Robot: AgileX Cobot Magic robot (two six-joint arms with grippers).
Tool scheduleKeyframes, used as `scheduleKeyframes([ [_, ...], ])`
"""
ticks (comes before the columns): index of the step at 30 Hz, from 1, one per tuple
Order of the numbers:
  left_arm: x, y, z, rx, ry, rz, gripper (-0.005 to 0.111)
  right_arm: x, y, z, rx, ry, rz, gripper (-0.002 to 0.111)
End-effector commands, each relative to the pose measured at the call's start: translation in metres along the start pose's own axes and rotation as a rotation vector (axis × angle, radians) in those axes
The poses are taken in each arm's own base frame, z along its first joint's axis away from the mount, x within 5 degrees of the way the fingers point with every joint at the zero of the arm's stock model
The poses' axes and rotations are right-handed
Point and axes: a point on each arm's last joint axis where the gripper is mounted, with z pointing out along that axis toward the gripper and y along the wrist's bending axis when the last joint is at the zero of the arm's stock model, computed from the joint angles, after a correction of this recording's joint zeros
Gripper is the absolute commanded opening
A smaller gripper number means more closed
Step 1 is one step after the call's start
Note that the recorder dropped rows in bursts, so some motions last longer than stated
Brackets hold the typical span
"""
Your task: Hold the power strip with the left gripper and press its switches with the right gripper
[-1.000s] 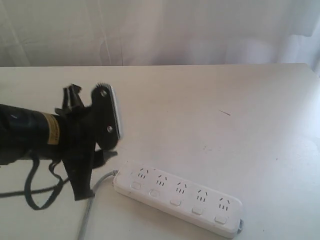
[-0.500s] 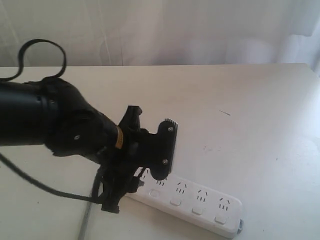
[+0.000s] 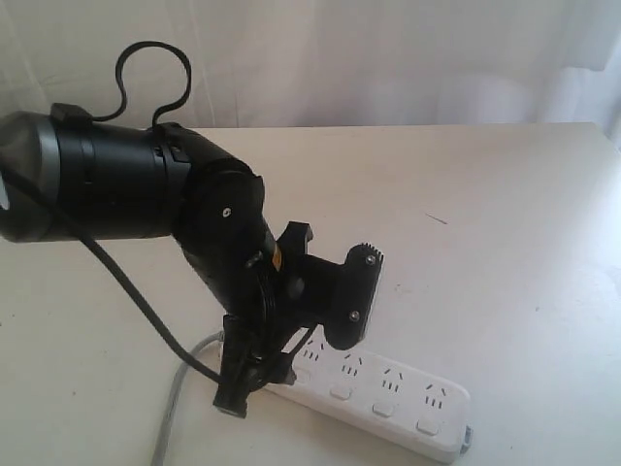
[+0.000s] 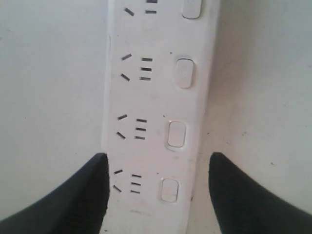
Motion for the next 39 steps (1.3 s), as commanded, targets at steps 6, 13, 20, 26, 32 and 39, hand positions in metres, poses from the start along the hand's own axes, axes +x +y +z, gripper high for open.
scheduleKeyframes([
  [6, 0.010, -0.026, -0.005, 0.286, 0.119, 0.059, 0.077, 0.001, -0.001, 0.000, 0.009, -0.009, -0.004, 0.000],
  [13, 0.009, -0.027, -0.006, 0.289, 0.128, -0.040, 0.078, 0.001, -0.001, 0.000, 0.009, -0.009, -0.004, 0.000],
  [20, 0.006, -0.019, -0.003, 0.205, 0.083, -0.037, 0.105, 0.001, -0.001, 0.000, 0.009, -0.009, -0.004, 0.000],
  [26, 0.004, -0.017, -0.003, 0.173, 0.064, -0.039, 0.105, 0.001, -0.001, 0.000, 0.009, -0.009, -0.004, 0.000],
  [32, 0.000, -0.008, 0.000, 0.081, 0.012, 0.049, 0.105, 0.001, -0.001, 0.000, 0.009, -0.009, -0.004, 0.000],
  [39, 0.012, -0.005, 0.029, 0.093, 0.150, 0.168, 0.105, 0.001, -0.001, 0.000, 0.009, -0.009, -0.004, 0.000],
])
